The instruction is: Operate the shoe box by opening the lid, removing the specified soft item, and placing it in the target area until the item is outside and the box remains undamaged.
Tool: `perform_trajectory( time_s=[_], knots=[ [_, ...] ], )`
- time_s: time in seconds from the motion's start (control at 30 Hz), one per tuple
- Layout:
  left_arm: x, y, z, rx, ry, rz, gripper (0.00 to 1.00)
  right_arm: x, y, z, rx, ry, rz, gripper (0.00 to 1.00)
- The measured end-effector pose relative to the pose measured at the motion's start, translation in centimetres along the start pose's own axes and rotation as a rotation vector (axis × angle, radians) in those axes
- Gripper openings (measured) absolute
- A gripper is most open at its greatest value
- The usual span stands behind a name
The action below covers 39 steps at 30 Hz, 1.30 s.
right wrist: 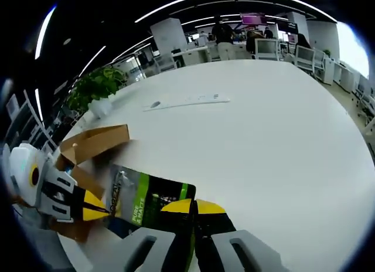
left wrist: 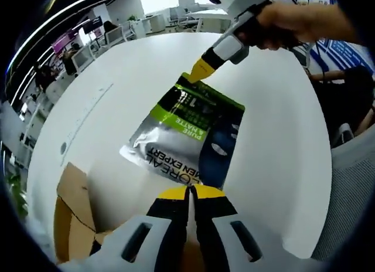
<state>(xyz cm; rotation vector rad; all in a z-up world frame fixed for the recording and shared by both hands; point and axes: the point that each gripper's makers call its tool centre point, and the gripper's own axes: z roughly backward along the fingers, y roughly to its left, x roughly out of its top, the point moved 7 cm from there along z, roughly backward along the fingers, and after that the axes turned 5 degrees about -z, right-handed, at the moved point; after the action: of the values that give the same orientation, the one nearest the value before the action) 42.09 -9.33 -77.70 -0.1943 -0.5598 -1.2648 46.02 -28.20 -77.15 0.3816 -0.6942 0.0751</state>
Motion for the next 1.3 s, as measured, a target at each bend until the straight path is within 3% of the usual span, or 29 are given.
perform_trajectory(
  time_s=[0.3, 0.37, 0.83, 1.0, 1.3],
  knots=[
    [-0.6, 0.1, -0.7, 0.025, 0.062, -0.128, 0.00, -0.4, -0.3, -1.4, -0.014, 0.018, 0.010, 0.00],
    [-0.4, 0.2, -0.6, 0.027, 0.054, -0.134, 0.00, -0.5, -0.5, -1.5, -0.021, 0.018, 0.010, 0.00],
    [-0.4, 0.3, -0.2, 0.039, 0.046, -0.103, 0.00, -0.9, -0.8, -2.1, -0.035, 0.020, 0.010, 0.00],
    [0.7, 0.7, 0.7, 0.045, -0.031, -0.037, 0.02, -0.9, -0.7, -1.9, -0.029, 0.018, 0.029, 0.00],
    [0.5, 0.9, 1.9, 0.065, -0.037, -0.007, 0.05, 0.1, -0.7, -0.6, -0.054, -0.027, 0.077, 0.03]
  ],
)
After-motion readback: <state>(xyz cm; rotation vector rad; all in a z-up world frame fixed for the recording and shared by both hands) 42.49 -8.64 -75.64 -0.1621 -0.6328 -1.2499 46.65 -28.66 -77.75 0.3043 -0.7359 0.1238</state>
